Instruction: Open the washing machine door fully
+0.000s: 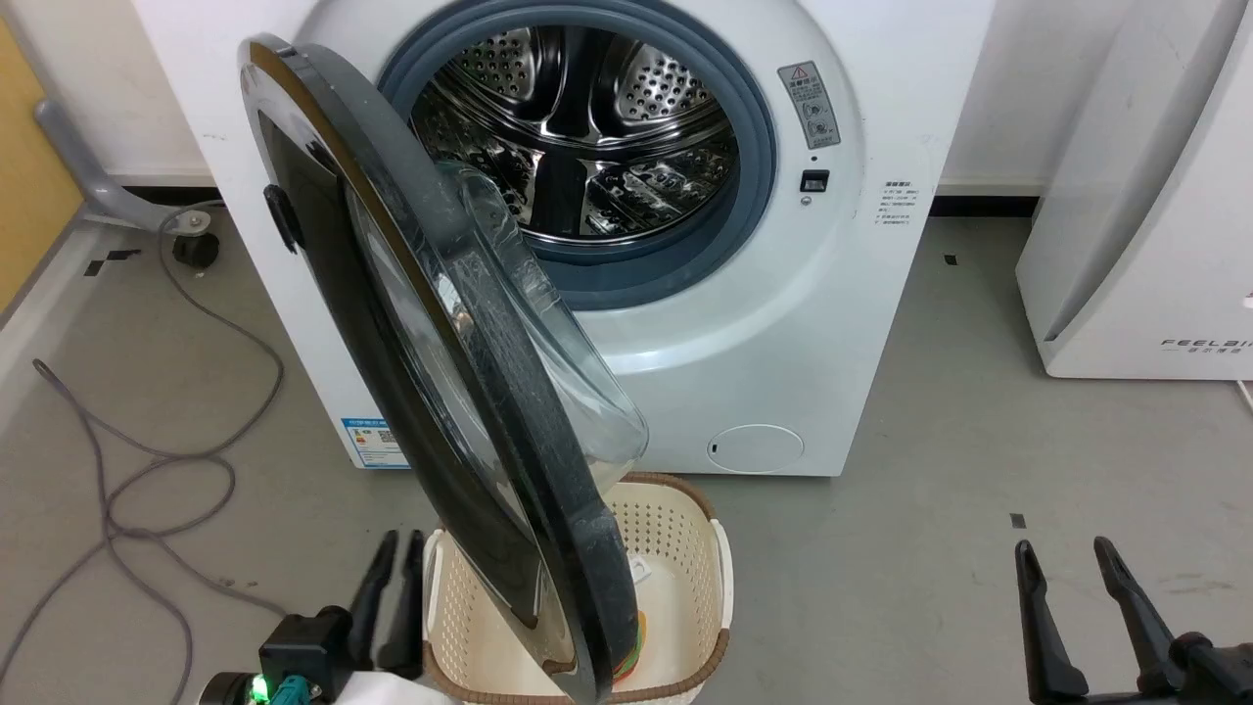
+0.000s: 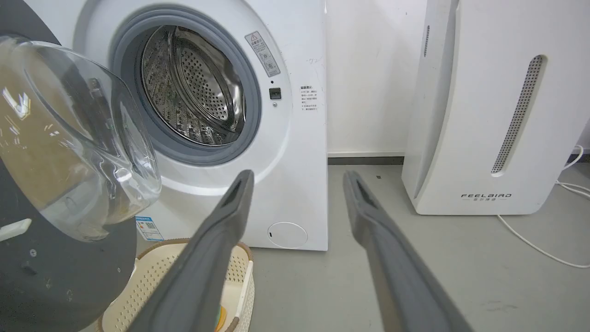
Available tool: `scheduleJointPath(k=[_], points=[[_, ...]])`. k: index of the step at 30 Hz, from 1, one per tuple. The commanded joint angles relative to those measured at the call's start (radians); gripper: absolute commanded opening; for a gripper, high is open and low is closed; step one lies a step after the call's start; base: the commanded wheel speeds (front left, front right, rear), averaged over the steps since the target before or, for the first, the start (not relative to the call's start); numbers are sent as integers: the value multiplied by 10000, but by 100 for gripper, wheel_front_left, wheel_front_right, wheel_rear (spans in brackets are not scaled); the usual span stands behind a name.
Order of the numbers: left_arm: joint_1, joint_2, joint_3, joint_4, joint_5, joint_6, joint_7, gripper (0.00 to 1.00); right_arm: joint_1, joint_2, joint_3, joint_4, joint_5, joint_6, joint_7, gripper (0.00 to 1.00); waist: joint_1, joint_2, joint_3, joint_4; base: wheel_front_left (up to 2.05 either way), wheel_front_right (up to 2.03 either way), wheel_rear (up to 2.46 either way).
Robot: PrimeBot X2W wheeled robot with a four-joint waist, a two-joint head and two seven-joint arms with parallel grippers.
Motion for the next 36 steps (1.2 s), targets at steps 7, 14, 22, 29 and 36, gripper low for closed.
scheduleJointPath(k=[7, 14, 22, 29, 36], points=[[-101, 9, 122, -346, 14, -85, -44, 0, 124, 33, -52, 118, 116, 6, -6, 100, 0, 0, -59, 16, 0, 0, 0], [-461, 64, 340, -1567, 165, -48, -44, 0, 113, 33, -73, 192, 208, 6, 1, 100, 0, 0, -89, 58, 0, 0, 0], [-1210, 69, 508, -3856, 259, 48, -44, 0, 80, 33, -74, 254, 272, 6, -2, 100, 0, 0, -52, 84, 0, 0, 0], [-1956, 14, -410, -5981, 111, 130, -44, 0, 37, 33, -15, 276, 199, 6, -20, 100, 0, 0, 19, 50, 0, 0, 0], [-2092, -8, -2721, -6522, -280, -32, 733, 0, 42, 33, 110, 368, 322, 6, 14, 100, 0, 0, 41, -103, 0, 0, 0]])
